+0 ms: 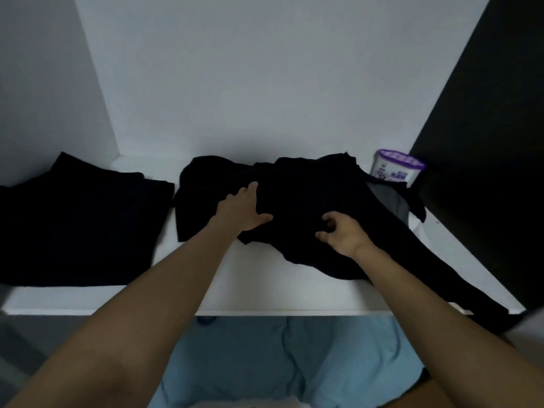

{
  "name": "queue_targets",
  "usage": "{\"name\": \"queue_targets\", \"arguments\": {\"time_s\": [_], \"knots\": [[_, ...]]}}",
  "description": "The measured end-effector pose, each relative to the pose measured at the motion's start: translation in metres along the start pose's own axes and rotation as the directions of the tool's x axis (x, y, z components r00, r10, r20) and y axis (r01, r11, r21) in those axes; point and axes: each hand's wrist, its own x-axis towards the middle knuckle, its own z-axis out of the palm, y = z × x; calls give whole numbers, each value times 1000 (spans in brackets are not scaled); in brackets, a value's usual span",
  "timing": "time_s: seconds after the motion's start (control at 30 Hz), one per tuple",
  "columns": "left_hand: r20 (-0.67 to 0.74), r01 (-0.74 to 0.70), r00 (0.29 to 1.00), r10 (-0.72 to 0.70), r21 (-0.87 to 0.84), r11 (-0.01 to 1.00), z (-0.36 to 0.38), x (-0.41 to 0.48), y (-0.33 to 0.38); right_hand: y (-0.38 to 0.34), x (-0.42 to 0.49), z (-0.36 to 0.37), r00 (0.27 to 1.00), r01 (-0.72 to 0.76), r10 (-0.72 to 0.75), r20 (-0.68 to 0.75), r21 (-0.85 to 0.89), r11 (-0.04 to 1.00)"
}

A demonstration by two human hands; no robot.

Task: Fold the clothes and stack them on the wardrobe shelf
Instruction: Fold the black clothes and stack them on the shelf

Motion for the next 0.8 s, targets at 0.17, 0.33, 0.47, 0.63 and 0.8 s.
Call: {"name": "queue_targets", "arguments": {"time_s": [0.17, 0.33, 0.47, 0.63, 0.8], "knots": [[-143, 8, 990, 1, 62, 998, 12, 16, 30, 16, -1, -4, 972, 227, -223, 71, -52, 972], [-234, 114, 967, -103, 34, 993, 25, 10, 46, 35, 22, -43, 844, 276, -317, -433, -155, 948], [-425, 98, 892, -154, -150, 984, 24, -5, 45, 55, 61, -70, 969, 62, -47, -241, 54, 997], [-545, -142, 831, -109, -397, 907, -1, -28, 51, 59, 85, -72, 957, 128, -122, -263, 6, 992], [-465, -261, 884, -50, -579, 772, -31, -68, 66, 49, 73, -75, 893, 210, -91, -441, 230, 950]]}}
